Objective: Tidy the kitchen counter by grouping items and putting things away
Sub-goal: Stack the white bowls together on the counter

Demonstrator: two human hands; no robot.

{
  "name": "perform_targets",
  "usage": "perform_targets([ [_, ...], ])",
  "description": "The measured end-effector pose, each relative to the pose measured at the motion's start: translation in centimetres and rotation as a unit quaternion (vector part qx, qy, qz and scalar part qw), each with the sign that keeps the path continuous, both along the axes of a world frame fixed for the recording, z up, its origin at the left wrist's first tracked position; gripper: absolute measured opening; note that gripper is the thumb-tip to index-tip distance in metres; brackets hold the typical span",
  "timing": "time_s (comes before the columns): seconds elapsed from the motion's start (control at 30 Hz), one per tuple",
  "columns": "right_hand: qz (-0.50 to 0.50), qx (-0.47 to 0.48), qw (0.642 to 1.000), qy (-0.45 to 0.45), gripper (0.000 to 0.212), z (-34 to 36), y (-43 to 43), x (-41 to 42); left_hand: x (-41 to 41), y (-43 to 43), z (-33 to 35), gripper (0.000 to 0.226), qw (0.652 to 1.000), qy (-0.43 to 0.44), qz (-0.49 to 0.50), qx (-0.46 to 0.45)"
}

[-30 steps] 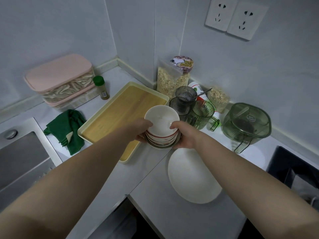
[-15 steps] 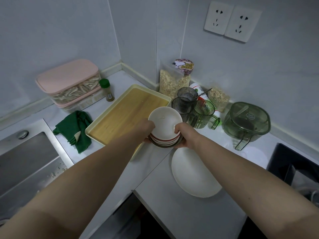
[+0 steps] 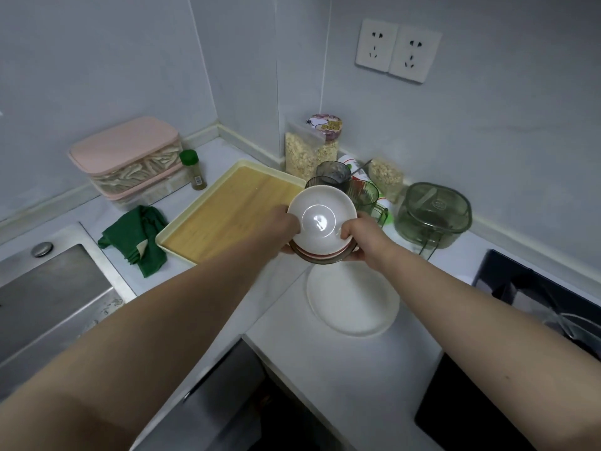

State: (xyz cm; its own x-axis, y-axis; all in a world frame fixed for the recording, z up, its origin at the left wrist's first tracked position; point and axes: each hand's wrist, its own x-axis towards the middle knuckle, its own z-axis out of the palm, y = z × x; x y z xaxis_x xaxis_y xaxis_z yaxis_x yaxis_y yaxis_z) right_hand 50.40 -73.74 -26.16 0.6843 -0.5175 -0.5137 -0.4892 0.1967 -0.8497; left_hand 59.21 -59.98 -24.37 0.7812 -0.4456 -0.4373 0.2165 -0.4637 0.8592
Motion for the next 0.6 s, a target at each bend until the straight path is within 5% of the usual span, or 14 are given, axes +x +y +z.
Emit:
perform_targets([
  [0.17, -0.003, -0.002, 1.000, 0.026, 0.050, 0.1, -0.9, -4.1, -3.5, -1.4, -0.1, 0.041, 1.000, 0.018, -0.022, -0.004],
  [0.33, 0.013, 0.024, 0.997, 0.073, 0.014, -0.4, -1.0, -7.7, -6.1, -1.8, -1.2, 0.036, 0.996, 0.072, -0.029, 0.035],
  [0.6, 0.011, 0.072, 0.992, 0.103, 0.044, -2.6, -0.9, -9.6, -7.9, -1.9, -2.3, 0.025, 0.991, 0.102, -0.035, 0.079],
])
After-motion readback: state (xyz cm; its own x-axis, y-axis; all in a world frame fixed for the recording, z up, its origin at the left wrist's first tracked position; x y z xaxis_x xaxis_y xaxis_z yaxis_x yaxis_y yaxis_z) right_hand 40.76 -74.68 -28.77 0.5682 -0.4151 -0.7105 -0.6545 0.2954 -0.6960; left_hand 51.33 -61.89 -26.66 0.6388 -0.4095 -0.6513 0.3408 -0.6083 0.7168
